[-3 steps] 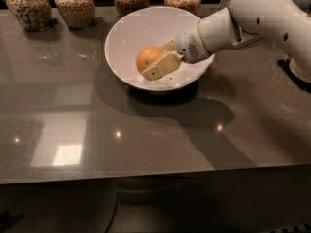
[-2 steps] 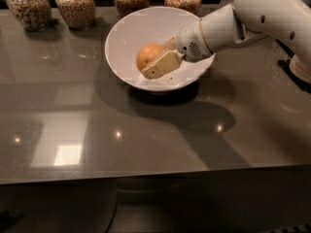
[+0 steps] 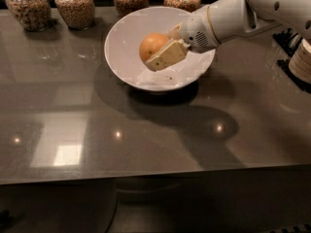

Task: Pick orange from white bowl

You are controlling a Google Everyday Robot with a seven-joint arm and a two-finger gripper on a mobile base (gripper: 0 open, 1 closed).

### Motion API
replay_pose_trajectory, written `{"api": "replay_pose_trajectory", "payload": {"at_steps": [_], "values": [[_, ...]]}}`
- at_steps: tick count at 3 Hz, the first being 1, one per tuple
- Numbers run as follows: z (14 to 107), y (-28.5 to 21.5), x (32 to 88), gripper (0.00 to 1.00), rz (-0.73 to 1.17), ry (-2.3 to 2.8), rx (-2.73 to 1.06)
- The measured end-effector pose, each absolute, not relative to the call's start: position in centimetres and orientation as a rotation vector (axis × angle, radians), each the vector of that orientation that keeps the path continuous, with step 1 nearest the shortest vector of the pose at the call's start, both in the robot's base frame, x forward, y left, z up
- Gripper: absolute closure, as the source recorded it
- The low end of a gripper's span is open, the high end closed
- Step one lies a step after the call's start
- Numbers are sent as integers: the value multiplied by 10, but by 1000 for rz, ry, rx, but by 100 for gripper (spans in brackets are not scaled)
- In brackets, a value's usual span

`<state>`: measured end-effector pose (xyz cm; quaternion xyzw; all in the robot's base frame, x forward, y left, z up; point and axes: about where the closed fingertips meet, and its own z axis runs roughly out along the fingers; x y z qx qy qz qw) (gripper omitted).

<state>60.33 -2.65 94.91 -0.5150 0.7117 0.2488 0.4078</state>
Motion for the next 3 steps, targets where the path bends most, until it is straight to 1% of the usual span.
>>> {"api": "replay_pose_trajectory", "payload": {"at_steps": [1,2,3], "values": [[970,-38,610,100,590,1764,-1260],[972,-38,610,82,589,1762,-1258],[972,-38,610,59,589,1762,-1258]]}}
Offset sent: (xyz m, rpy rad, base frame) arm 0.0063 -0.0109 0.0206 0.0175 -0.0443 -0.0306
